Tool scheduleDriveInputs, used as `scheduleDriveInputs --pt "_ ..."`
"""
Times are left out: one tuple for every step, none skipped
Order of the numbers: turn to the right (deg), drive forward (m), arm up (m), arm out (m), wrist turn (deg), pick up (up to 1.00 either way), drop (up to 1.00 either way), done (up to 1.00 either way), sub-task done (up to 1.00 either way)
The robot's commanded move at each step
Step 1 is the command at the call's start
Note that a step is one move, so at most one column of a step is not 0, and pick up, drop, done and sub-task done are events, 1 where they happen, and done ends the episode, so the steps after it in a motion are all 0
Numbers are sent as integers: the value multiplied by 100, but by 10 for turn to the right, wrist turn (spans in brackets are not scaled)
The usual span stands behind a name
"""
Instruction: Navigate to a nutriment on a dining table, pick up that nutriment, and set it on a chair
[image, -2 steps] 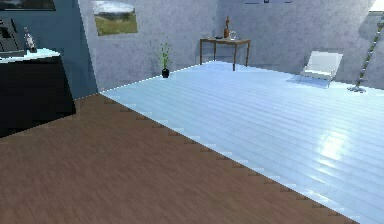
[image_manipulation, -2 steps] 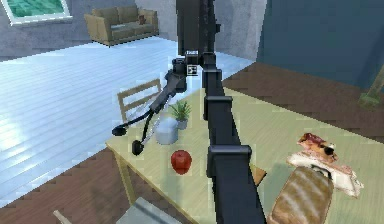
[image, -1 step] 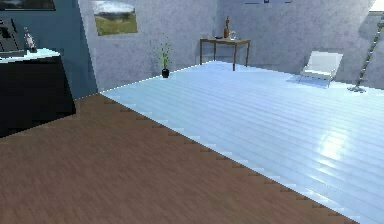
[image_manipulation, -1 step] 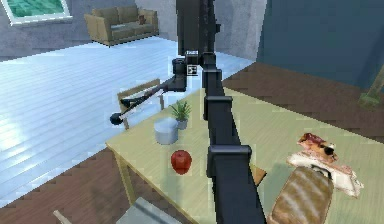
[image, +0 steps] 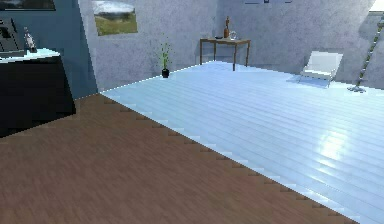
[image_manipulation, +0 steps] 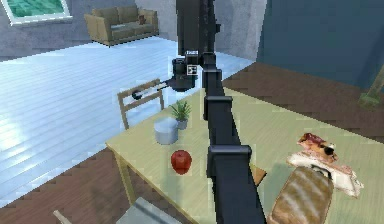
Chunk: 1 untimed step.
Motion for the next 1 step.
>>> scheduleDriveInputs --pt "0 0 0 0 180 0 0 0 0"
